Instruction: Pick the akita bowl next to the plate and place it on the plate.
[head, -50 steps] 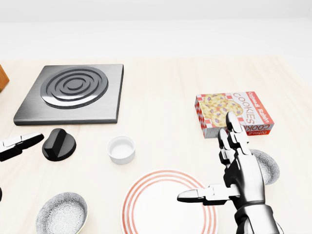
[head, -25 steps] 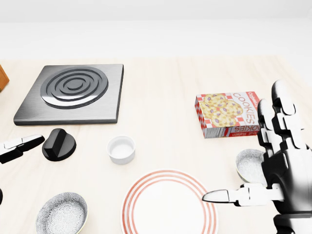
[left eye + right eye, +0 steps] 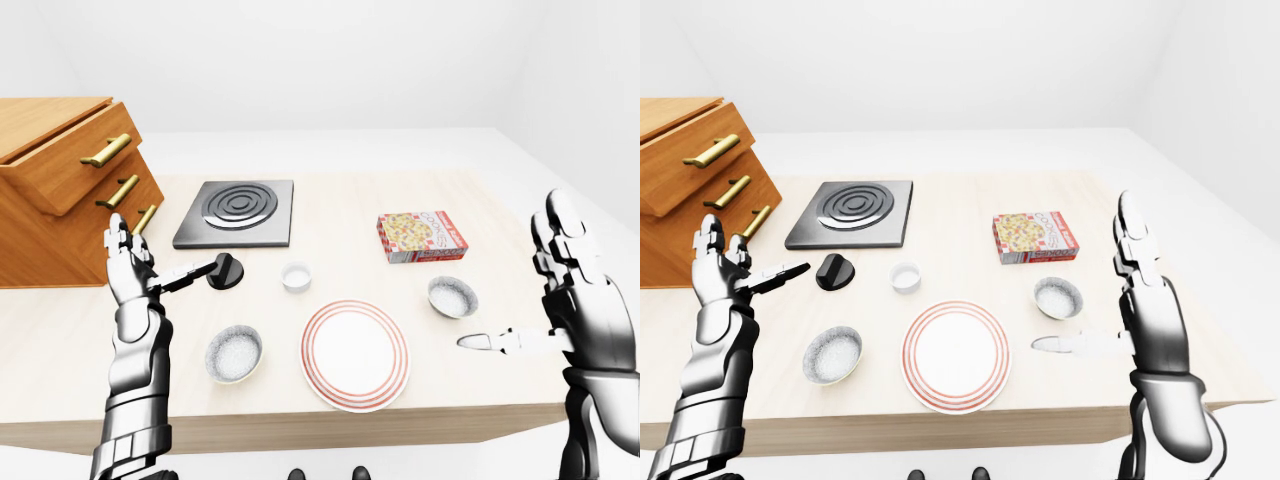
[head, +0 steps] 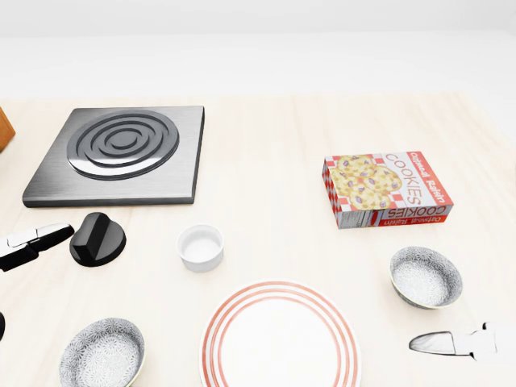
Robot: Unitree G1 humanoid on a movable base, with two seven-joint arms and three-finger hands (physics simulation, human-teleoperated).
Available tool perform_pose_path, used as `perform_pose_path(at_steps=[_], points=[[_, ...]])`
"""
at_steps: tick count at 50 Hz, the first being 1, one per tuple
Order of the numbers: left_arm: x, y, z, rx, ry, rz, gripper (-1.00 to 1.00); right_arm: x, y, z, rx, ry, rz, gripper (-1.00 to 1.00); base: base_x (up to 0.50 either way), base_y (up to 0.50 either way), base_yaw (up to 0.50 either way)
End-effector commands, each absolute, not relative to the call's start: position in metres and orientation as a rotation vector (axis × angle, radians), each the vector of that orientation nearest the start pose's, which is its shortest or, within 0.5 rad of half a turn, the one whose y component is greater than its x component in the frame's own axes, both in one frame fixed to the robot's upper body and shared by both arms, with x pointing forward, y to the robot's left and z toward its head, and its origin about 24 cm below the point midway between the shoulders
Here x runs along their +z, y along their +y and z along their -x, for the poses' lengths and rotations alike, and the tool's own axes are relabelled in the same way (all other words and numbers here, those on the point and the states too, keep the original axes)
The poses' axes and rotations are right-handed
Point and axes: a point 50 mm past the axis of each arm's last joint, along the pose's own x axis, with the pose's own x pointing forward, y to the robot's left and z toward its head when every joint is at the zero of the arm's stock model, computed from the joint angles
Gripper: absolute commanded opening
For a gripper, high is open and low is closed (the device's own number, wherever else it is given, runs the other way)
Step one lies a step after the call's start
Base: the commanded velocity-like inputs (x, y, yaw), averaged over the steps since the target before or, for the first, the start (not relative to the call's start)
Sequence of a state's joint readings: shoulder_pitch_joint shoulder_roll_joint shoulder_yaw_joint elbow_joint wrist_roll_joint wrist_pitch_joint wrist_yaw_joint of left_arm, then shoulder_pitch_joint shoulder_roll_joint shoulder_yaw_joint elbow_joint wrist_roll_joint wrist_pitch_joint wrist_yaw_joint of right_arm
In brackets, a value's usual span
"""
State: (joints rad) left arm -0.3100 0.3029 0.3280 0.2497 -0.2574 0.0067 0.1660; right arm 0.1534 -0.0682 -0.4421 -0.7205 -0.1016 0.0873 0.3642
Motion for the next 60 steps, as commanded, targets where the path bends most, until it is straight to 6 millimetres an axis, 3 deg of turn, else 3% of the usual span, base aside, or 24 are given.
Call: perform_pose_path(at_steps=[1, 11, 18, 26, 39, 52, 60], points=[[0.096, 0.283, -0.298, 0.46, -0.133, 0.063, 1.0, 0.177, -0.251, -0.175, -0.175, -0.364, 0.576, 1.0, 0.0, 0.0, 0.0], [0.097, 0.283, -0.298, 0.461, -0.13, 0.066, 1.0, 0.151, -0.271, -0.19, -0.309, -0.203, 0.654, 1.0, 0.0, 0.0, 0.0], [0.096, 0.283, -0.298, 0.462, -0.129, 0.067, 1.0, 0.122, -0.287, -0.185, -0.408, -0.028, 0.738, 1.0, 0.0, 0.0, 0.0], [0.096, 0.283, -0.298, 0.461, -0.128, 0.068, 1.0, 0.11, -0.287, -0.184, -0.41, 0.01, 0.911, 1.0, 0.0, 0.0, 0.0], [0.095, 0.282, -0.297, 0.458, -0.127, 0.066, 1.0, 0.115, -0.291, -0.179, -0.536, -0.012, 1.196, 1.0, 0.0, 0.0, 0.0], [0.095, 0.281, -0.297, 0.455, -0.126, 0.065, 1.0, 0.11, -0.279, -0.198, -0.552, -0.094, 1.193, 1.0, 0.0, 0.0, 0.0], [0.095, 0.281, -0.297, 0.454, -0.125, 0.065, 1.0, 0.108, -0.263, -0.208, -0.559, -0.169, 1.281, 1.0, 0.0, 0.0, 0.0]])
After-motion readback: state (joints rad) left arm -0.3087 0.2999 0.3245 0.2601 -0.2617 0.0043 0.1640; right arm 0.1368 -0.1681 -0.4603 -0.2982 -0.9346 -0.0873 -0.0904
